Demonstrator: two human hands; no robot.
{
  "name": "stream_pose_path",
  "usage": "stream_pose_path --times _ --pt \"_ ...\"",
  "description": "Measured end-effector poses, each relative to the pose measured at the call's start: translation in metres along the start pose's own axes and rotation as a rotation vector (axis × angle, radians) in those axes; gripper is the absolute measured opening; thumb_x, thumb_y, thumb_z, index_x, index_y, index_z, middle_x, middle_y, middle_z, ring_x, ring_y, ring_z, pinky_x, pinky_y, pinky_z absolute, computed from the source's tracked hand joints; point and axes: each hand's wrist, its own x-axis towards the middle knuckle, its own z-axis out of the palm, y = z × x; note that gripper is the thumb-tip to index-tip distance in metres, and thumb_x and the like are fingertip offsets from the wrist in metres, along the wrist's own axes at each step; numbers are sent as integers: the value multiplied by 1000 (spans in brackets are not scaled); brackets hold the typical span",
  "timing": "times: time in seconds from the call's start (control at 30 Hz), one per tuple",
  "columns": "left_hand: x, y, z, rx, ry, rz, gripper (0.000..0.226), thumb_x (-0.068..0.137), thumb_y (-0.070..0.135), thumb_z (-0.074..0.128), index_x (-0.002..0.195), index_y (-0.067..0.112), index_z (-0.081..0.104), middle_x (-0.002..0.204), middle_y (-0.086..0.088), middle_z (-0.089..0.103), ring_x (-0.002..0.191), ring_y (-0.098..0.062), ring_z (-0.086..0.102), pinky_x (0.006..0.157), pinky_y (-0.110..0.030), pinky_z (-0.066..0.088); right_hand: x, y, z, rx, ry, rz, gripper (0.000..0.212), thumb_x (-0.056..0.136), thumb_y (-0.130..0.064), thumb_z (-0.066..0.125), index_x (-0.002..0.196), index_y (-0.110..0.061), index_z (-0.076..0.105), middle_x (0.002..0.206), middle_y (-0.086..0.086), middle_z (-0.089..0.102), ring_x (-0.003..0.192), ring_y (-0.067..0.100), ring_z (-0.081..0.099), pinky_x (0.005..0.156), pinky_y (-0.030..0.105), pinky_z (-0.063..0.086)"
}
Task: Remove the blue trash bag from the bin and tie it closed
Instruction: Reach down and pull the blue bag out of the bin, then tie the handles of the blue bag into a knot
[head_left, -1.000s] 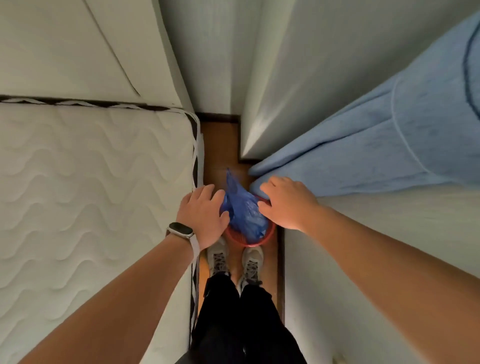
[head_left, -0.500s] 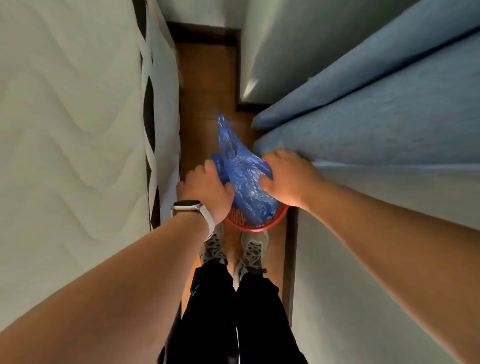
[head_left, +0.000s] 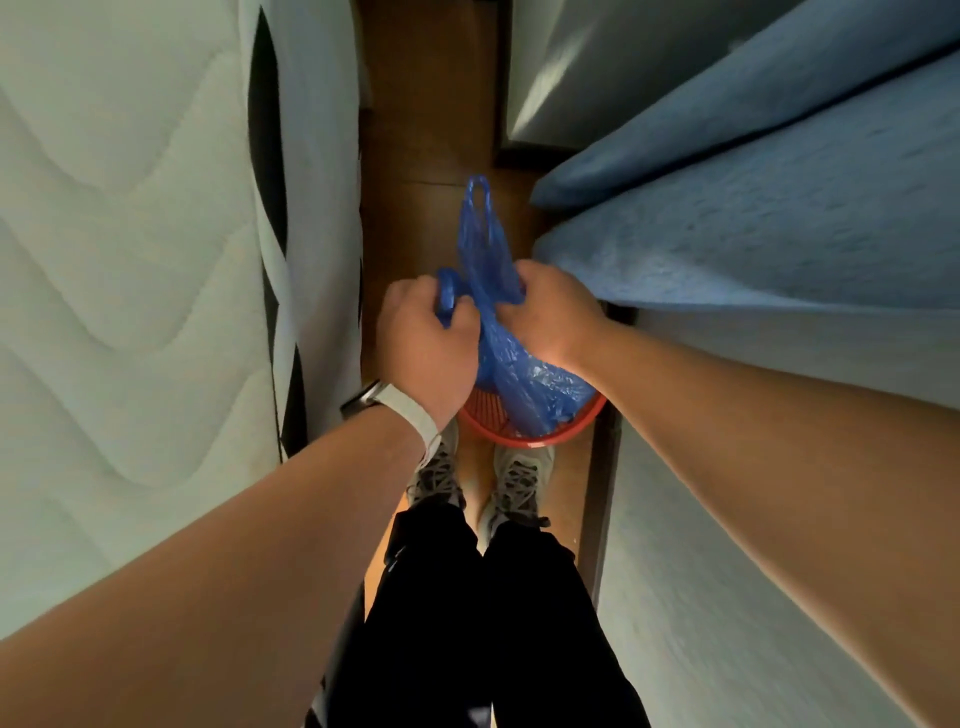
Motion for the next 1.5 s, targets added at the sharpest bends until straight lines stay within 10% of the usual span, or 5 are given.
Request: stream_pose_path --times 0.27,0.5,0.93,1.33,1.5 --pt "-37 48 -23 -352 -84 -89 14 79 30 56 86 22 65 94 -7 69 87 -21 66 82 -44 54 -47 -29 -29 263 96 24 20 87 -19 52 70 -13 60 64 4 60 64 24 56 63 44 46" --pt "-99 110 -81 -151 -167 150 10 86 17 56 85 22 65 112 13 58 99 15 49 79 1 33 -129 -86 -89 372 140 98 22 91 -25 45 89 -11 62 80 10 66 74 27 61 74 50 50" --pt "-219 259 -219 -270 -208 406 16 82 24 59 70 33 56 122 18 57 121 -8 52 103 -41 40 -326 -195 -202 618 282 46 23 95 -27 47 76 -25 61 61 -7 56 58 10 49 61 32 41" --pt "-311 382 -318 -456 -79 653 8 82 19 57 85 13 61 117 3 64 106 -10 60 93 -31 47 -448 -283 -307 559 527 -246 27 96 -27 45 82 -11 61 80 7 68 74 20 60 73 34 47" --pt "-336 425 -353 -496 -82 706 7 85 20 60 81 16 64 74 4 63 69 -10 58 69 -26 48 -490 -306 -349 557 507 -396 27 96 -24 45 79 -10 61 69 3 62 58 12 48 61 29 41"
